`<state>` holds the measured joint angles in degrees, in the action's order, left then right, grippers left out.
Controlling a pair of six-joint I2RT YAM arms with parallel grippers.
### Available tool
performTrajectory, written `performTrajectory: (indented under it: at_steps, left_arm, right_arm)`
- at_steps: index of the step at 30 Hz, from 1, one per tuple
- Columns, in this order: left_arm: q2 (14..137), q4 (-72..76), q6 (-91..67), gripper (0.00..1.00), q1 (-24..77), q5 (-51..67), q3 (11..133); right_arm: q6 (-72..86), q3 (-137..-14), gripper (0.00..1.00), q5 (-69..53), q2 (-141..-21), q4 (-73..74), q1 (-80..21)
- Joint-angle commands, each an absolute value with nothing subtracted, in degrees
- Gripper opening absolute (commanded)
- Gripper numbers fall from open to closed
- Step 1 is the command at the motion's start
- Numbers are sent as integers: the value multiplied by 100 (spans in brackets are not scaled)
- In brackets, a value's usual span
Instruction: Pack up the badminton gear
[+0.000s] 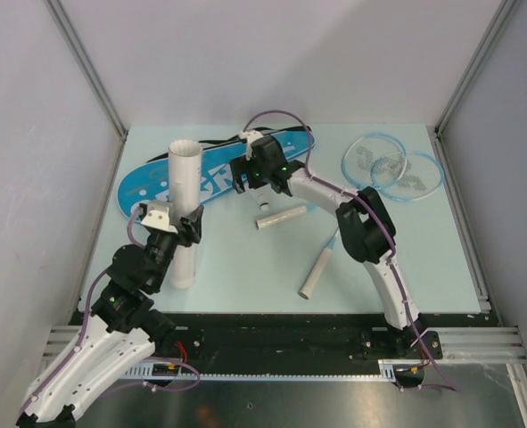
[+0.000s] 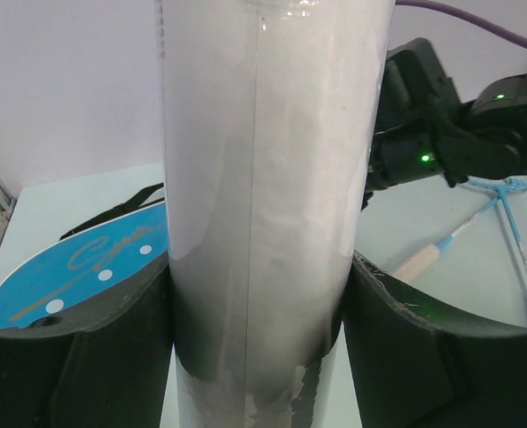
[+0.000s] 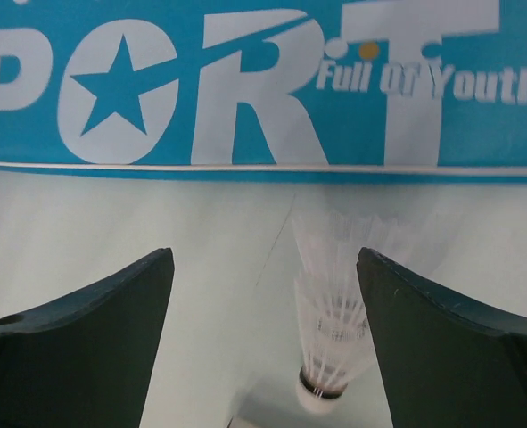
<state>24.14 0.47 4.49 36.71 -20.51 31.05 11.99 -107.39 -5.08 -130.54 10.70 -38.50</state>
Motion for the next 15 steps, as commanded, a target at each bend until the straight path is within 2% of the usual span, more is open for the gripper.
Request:
performTrajectory:
  at_steps: [1, 6, 15]
  left_arm:
    - [2399, 387, 439, 37, 3674, -1942, 3173]
    - [2470, 387, 387, 37, 3674, -1907, 3182]
    - [2549, 395, 316, 37, 3674, -1881, 3182]
  right_arm:
    - [-403, -11896, 89, 190, -13622, 1826, -3999]
    - [-1335, -12427, 91, 1001, -14140, 2311, -4219]
    - [-1275, -12393, 96, 1424, -14168, 2338, -4210]
